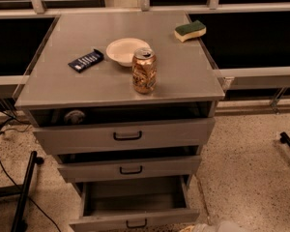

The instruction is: Close bottom drawer

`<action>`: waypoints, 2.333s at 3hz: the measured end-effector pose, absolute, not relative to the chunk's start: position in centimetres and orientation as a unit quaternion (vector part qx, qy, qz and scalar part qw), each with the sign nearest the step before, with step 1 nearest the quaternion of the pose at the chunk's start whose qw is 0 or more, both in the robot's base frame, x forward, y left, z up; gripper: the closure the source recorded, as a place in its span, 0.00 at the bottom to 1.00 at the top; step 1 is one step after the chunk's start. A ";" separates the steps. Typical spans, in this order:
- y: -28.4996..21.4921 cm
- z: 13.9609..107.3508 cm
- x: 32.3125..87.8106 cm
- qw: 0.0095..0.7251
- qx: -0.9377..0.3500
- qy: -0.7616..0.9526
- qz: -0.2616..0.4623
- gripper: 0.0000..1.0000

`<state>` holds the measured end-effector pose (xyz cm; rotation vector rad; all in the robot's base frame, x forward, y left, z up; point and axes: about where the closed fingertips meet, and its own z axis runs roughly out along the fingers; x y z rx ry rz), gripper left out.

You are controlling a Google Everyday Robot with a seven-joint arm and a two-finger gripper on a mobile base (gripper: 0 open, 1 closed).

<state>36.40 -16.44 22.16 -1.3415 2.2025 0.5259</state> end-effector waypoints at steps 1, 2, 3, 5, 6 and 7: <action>-16.2 19.7 37.5 0.264 -0.492 0.805 0.199 1.00; -15.7 17.4 39.2 0.284 -0.502 0.793 0.196 1.00; -14.5 15.8 41.2 0.315 -0.517 0.773 0.187 1.00; -14.5 15.5 41.7 0.342 -0.522 0.763 0.169 1.00; -13.5 15.7 43.1 0.379 -0.539 0.740 0.138 1.00; -13.0 16.0 44.0 0.400 -0.549 0.724 0.116 1.00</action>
Offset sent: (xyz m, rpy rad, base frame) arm 0.0513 0.0106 -0.0746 0.0525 -0.1271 0.0423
